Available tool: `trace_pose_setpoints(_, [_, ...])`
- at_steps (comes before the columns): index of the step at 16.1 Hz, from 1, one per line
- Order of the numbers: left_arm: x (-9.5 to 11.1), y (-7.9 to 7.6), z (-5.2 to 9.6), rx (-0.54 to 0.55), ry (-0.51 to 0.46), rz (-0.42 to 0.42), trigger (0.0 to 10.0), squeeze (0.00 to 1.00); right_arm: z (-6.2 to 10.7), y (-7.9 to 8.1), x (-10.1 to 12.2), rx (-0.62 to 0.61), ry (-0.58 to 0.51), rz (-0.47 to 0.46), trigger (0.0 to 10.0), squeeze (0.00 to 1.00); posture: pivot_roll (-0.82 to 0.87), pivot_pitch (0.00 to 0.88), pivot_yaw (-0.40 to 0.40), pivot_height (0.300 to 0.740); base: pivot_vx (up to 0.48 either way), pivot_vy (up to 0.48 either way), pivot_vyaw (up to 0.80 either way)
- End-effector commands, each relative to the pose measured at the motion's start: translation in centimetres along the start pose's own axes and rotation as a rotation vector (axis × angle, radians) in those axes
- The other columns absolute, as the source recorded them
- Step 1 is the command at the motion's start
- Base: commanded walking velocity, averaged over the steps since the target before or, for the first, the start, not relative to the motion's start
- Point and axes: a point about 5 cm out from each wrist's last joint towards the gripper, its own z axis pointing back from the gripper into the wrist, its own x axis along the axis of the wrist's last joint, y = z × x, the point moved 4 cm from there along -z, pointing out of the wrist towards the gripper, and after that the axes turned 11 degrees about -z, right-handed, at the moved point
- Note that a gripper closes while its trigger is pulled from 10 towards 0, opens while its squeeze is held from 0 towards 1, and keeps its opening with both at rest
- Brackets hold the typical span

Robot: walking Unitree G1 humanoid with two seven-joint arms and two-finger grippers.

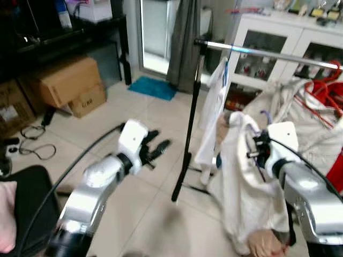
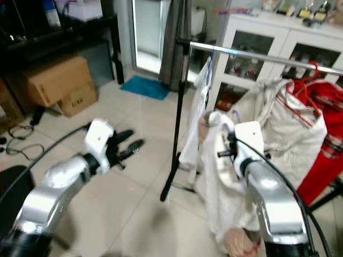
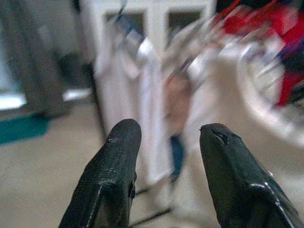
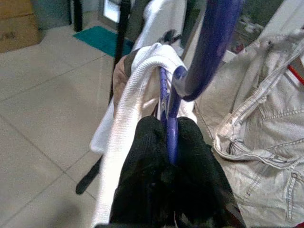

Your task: Hang hanger

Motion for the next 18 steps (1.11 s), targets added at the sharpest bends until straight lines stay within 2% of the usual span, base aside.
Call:
trace_pose_setpoints(1, [0.5,0.1,-0.8,-0.031,-0.021,0.031,10.0,1.0,0.2,1.7,2.3,0.079,-0.085,0.051,0.0,0.0,-0.03,0.0,-0.068,0.74,0.0,0.0,0.0])
trace_pose_setpoints(4, [1.7,0.2,-3.3,-0.081,-0.036,0.031,10.0,1.0,0.5,4.6,4.5,0.223,-0.169,0.093,0.0,0.0,-0.04,0.0,-0.064,0.74,0.0,0.0,0.0])
trace_pose_setpoints(7, [1.9,-0.1,-5.3,-0.117,-0.022,0.01,10.0,1.0,1.0,6.4,5.8,0.311,-0.214,0.091,0.0,0.0,-0.04,0.0,-0.063,0.74,0.0,0.0,0.0])
trace_pose_setpoints(8, [2.1,-0.2,-5.9,-0.134,-0.028,0.003,10.0,0.97,1.1,7.0,6.0,0.341,-0.224,0.094,0.0,0.0,-0.04,0.0,-0.063,0.74,0.0,0.0,0.0])
trace_pose_setpoints(9, [2.2,-0.2,-6.1,-0.139,-0.032,0.001,10.0,0.97,1.2,7.1,6.1,0.35,-0.226,0.096,0.0,0.0,-0.04,0.0,-0.063,0.74,0.0,0.0,0.0])
trace_pose_setpoints(10, [3.0,-0.4,-6.7,-0.159,-0.064,0.024,10.0,0.0,1.2,7.5,6.3,0.366,-0.233,0.106,0.0,0.0,-0.05,0.0,-0.06,0.74,0.0,0.0,0.0])
trace_pose_setpoints(11, [3.3,-0.4,-7.2,-0.166,-0.077,0.036,10.0,0.0,1.1,7.8,6.5,0.375,-0.237,0.112,0.0,0.0,-0.05,0.0,-0.058,0.74,0.0,0.0,0.0])
trace_pose_setpoints(13, [2.8,0.0,-8.0,-0.137,-0.043,0.032,10.0,0.0,1.2,8.5,7.0,0.397,-0.252,0.108,0.0,0.0,-0.05,0.0,-0.055,0.74,0.0,0.0,0.0])
trace_pose_setpoints(14, [2.6,0.6,-8.3,-0.105,-0.026,0.017,2.7,0.0,1.2,8.6,7.2,0.402,-0.257,0.108,0.0,0.0,-0.05,0.0,-0.048,0.74,0.0,0.0,0.0])
trace_pose_setpoints(15, [2.6,0.7,-8.4,-0.097,-0.026,0.014,0.0,0.0,1.2,8.6,7.2,0.401,-0.259,0.109,0.0,0.0,-0.05,0.0,-0.047,0.74,0.0,0.0,0.0])
trace_pose_setpoints(18, [2.4,1.0,-8.5,-0.085,-0.011,-0.011,0.0,0.0,1.1,8.6,7.4,0.391,-0.262,0.107,0.0,0.0,-0.05,0.0,-0.041,0.74,0.0,0.0,0.0])
